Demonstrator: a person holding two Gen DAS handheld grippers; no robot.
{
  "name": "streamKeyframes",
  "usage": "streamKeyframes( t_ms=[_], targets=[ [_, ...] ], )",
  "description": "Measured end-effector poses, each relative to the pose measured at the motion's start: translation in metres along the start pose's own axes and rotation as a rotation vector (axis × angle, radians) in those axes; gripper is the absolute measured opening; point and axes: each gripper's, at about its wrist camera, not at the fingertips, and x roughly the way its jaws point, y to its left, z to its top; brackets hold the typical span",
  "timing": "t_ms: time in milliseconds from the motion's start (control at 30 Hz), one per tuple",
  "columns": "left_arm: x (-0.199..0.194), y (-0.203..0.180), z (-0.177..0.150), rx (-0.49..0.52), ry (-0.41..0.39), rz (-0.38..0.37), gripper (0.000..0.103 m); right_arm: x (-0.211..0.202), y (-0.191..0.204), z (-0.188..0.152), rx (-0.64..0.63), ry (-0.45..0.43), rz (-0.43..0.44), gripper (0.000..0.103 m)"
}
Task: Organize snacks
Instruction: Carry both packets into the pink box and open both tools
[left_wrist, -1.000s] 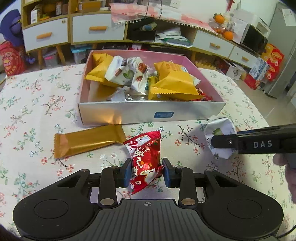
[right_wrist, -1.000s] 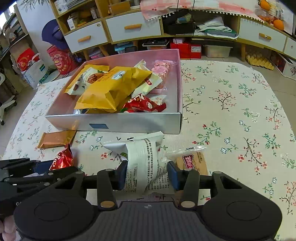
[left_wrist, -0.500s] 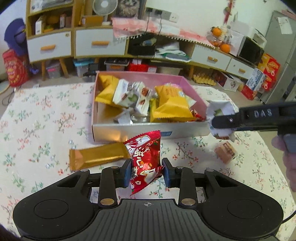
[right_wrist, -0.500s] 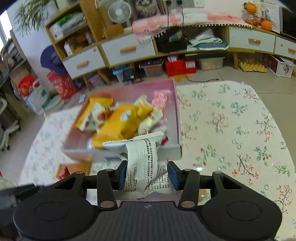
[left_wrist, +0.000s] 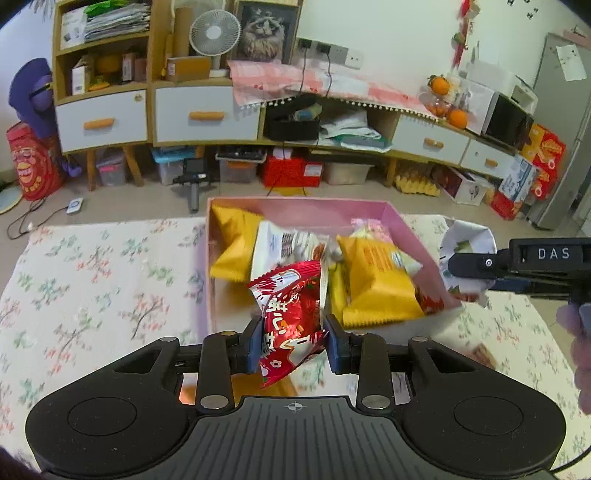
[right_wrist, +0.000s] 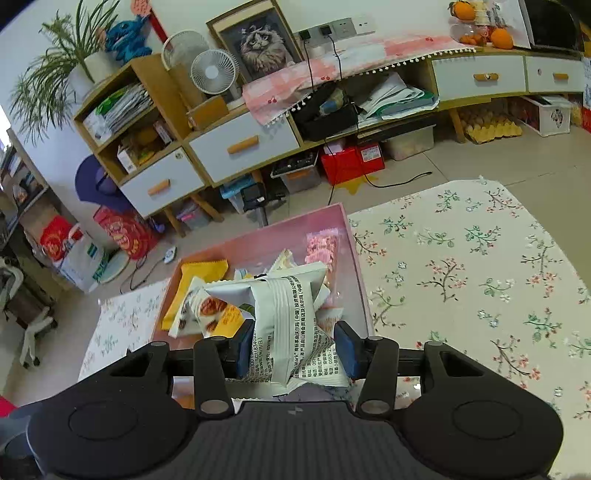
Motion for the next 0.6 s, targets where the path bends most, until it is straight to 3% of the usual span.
streamKeyframes(
  t_ms=[167,467,600],
  targets=[
    [0.028,0.000,0.006,0.016,0.029,0.003,0.031,0.013,-0.004,0.001,0.042,-0.008,0.031,0.018],
    [0.056,-0.002,0.008,0.091,0.030,0.068,0.031,0.040,-0.004,-0.003,0.000,0.009,-0.044,0.018],
    [0.065,0.006,0.003,0.072,0.031,0.079,0.031,0.043,-0.002,-0.001,-0.012,-0.008,-0.042,0.018]
  ],
)
